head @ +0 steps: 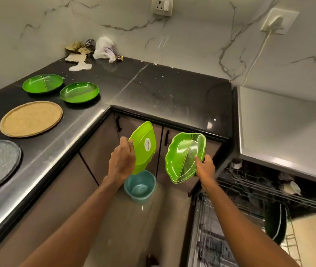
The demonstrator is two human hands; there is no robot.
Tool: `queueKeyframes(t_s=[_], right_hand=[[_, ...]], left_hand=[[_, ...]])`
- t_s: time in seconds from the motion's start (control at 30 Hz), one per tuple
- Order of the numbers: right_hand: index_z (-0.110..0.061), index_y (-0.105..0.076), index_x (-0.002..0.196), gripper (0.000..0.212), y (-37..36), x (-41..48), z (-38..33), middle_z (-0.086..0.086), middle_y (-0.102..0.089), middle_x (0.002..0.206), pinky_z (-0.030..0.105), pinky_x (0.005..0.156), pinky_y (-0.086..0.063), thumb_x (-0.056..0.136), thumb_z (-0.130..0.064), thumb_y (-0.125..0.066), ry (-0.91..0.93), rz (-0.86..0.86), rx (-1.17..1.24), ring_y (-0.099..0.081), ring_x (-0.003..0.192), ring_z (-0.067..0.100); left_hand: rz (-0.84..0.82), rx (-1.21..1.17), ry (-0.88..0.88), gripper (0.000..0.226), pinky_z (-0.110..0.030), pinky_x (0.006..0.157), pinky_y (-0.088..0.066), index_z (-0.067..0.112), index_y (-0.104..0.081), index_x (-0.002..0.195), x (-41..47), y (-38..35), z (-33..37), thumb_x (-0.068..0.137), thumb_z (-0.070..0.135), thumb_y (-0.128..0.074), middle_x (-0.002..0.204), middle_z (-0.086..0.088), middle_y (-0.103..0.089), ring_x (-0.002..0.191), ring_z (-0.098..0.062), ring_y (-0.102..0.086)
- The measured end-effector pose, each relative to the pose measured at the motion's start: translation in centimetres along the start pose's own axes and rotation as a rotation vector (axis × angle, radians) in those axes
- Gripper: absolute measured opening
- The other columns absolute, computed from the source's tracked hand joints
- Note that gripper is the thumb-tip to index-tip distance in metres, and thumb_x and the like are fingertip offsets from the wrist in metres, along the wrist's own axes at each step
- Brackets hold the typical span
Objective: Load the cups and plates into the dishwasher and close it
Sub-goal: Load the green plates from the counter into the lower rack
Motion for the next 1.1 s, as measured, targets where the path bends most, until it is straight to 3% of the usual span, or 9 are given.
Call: queueKeyframes(t_s=[0.17, 0.33, 0.53, 0.67, 0.8, 0.93, 1.03, 1.1], right_hand=[[-0.008, -0.047, 0.080, 0.021, 3.2, -2.3, 3.9, 0.012, -0.055, 0.077, 0.038, 0.065, -0.043, 0.091, -0.022, -0.057, -0.077, 0.006, -0.054, -0.054, 0.072, 0.028], [-0.015, -0.045, 0.072, 0.024, 7.1, -4.8, 9.0, 0.000, -0.051, 0.069, 0.032, 0.058, -0.026, 0.092, -0.021, -0.058, -0.164, 0.066, -0.077, -0.050, 0.071, 0.022], [-0.016, -0.047, 0.078, 0.019, 13.9, -8.0, 15.9, 0.004, -0.054, 0.074, 0.034, 0.065, -0.038, 0.093, -0.025, -0.055, -0.271, 0.076, -0.140, -0.054, 0.077, 0.027], [-0.010, -0.056, 0.095, 0.015, 19.4, -9.8, 19.9, 0.010, -0.060, 0.086, 0.039, 0.074, -0.047, 0.093, -0.025, -0.056, -0.298, 0.040, -0.185, -0.058, 0.083, 0.027], [-0.009, -0.051, 0.090, 0.012, 25.8, -10.6, 23.1, 0.003, -0.053, 0.075, 0.033, 0.065, -0.038, 0.093, -0.020, -0.055, -0.266, -0.001, -0.258, -0.054, 0.078, 0.025], [-0.009, -0.051, 0.095, 0.013, 31.4, -10.6, 26.4, 0.009, -0.057, 0.082, 0.027, 0.054, -0.036, 0.096, -0.022, -0.052, -0.259, -0.024, -0.327, -0.055, 0.070, 0.021], [-0.012, -0.048, 0.091, 0.011, 34.5, -10.3, 28.4, 0.006, -0.055, 0.079, 0.026, 0.050, -0.030, 0.097, -0.021, -0.052, -0.237, -0.009, -0.359, -0.052, 0.065, 0.017], [-0.012, -0.049, 0.096, 0.010, 36.2, -9.9, 29.8, 0.002, -0.056, 0.077, 0.024, 0.046, -0.031, 0.097, -0.022, -0.050, -0.260, -0.019, -0.362, -0.050, 0.059, 0.010]], left_hand=[[-0.064, -0.092, 0.115, 0.035, -0.039, 0.067, -0.034, 0.013, -0.041, 0.083, -4.2, -3.2, -1.0, 0.101, 0.043, -0.034, 0.084, -0.015, -0.062, 0.086, -0.041, -0.058], [-0.177, -0.148, 0.279, 0.041, -0.035, 0.065, -0.031, 0.008, -0.047, 0.081, -8.3, -7.4, -1.9, 0.095, 0.047, -0.048, 0.078, -0.008, -0.055, 0.086, -0.035, -0.056], [-0.317, -0.236, 0.360, 0.044, -0.039, 0.073, -0.038, -0.001, -0.056, 0.086, -14.0, -13.2, -0.7, 0.096, 0.041, -0.051, 0.085, -0.016, -0.059, 0.089, -0.034, -0.058], [-0.444, -0.217, 0.353, 0.036, -0.040, 0.074, -0.040, 0.002, -0.054, 0.080, -18.3, -17.9, 2.3, 0.099, 0.031, -0.047, 0.094, -0.028, -0.062, 0.092, -0.039, -0.058], [-0.518, -0.195, 0.386, 0.038, -0.034, 0.064, -0.031, 0.008, -0.045, 0.065, -23.3, -22.7, 5.6, 0.098, 0.026, -0.051, 0.090, -0.028, -0.061, 0.082, -0.035, -0.055], [-0.549, -0.241, 0.461, 0.033, -0.033, 0.064, -0.035, 0.009, -0.045, 0.067, -28.4, -27.0, 9.5, 0.095, 0.021, -0.057, 0.071, -0.011, -0.052, 0.076, -0.024, -0.049], [-0.587, -0.229, 0.466, 0.027, -0.034, 0.065, -0.038, 0.005, -0.050, 0.072, -31.4, -29.8, 12.0, 0.094, 0.019, -0.058, 0.077, -0.017, -0.057, 0.078, -0.032, -0.054], [-0.604, -0.214, 0.460, 0.023, -0.039, 0.073, -0.047, -0.003, -0.059, 0.090, -33.0, -31.7, 13.4, 0.094, 0.020, -0.058, 0.095, -0.025, -0.063, 0.092, -0.039, -0.060]])
Point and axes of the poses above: each hand's wrist, its own x-axis towards the middle knuckle, its own y-axis out of the back of the hand, z = x × y, the point moved 5 cm from there along x, towards the middle knuckle
